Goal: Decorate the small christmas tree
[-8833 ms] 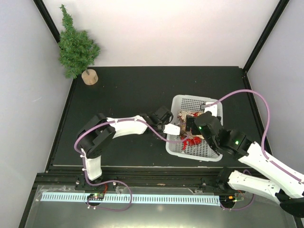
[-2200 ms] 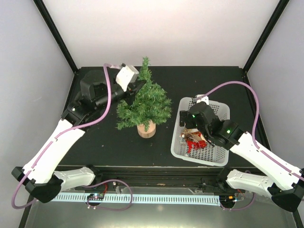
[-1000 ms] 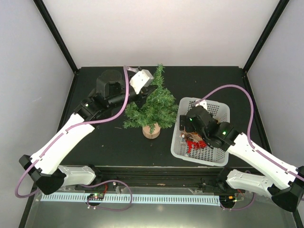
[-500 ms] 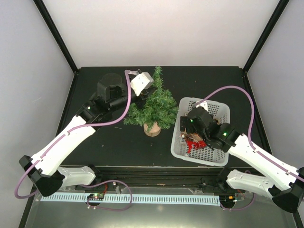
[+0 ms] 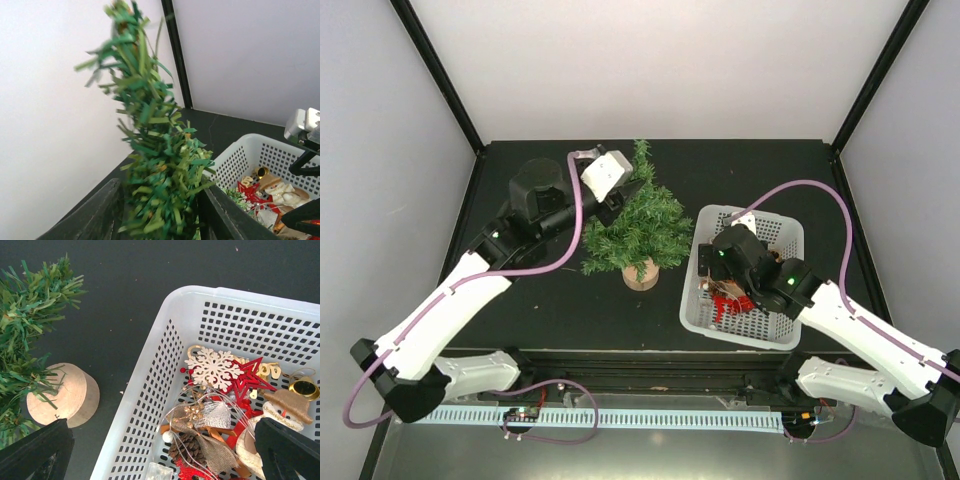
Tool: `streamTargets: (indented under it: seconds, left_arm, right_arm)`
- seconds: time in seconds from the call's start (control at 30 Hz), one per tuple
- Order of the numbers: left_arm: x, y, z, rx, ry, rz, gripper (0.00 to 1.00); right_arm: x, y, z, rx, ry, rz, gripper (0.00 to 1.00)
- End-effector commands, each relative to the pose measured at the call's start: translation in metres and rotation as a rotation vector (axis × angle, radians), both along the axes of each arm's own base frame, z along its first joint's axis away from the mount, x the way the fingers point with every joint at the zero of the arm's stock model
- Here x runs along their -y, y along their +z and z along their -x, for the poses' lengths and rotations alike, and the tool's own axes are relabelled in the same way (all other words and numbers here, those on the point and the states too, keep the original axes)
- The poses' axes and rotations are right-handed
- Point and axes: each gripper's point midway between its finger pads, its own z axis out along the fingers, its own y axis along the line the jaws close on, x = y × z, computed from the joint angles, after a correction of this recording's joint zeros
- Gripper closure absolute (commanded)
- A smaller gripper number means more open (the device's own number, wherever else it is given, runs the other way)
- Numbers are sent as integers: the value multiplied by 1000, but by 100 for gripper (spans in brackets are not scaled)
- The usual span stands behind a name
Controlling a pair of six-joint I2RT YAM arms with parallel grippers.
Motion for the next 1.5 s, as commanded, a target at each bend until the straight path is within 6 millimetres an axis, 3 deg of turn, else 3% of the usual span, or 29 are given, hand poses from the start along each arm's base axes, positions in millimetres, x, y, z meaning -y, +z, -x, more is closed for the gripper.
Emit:
streamTargets:
  seconds: [0.0,0.2,0.33,0.53,0.77,0.83,0.97,1.13,1.23,1.47]
  left_arm:
    - [-18,25,11,88,41,25,58]
    - [-34,16,19,83,63,-17,32]
    - [-44,5,27,73,63,-61,23]
    - [-75,-31,37,-27,85,-142,18]
    - [-107,-72,45,-282,-7,-168,15]
    - [-106,-88,46,-369,-49,-168,15]
    - [-91,-115,58,-463,-189,-149,14]
    - [-82,-114,74,-468,-327,-174,12]
    - [-79,-115,81,-481,-382,-179,11]
    - [-72,-126,81,-521,-451,-182,10]
  right_arm:
    - [2,2,-4,22,-24,-14,1]
    - [3,2,-8,31,-43,-7,1]
    - [19,-6,-11,9,-126,41,3]
    - [51,-23,-14,-67,-231,37,13]
    - [90,-57,-16,-235,-285,-34,15]
    - [92,-65,-18,-273,-285,-52,17]
    - [78,-81,-22,-350,-246,-108,25]
    - [61,-96,-23,-423,-172,-143,44]
    - [60,-101,-23,-421,-160,-137,54]
    - [61,-116,-25,-451,-169,-113,55]
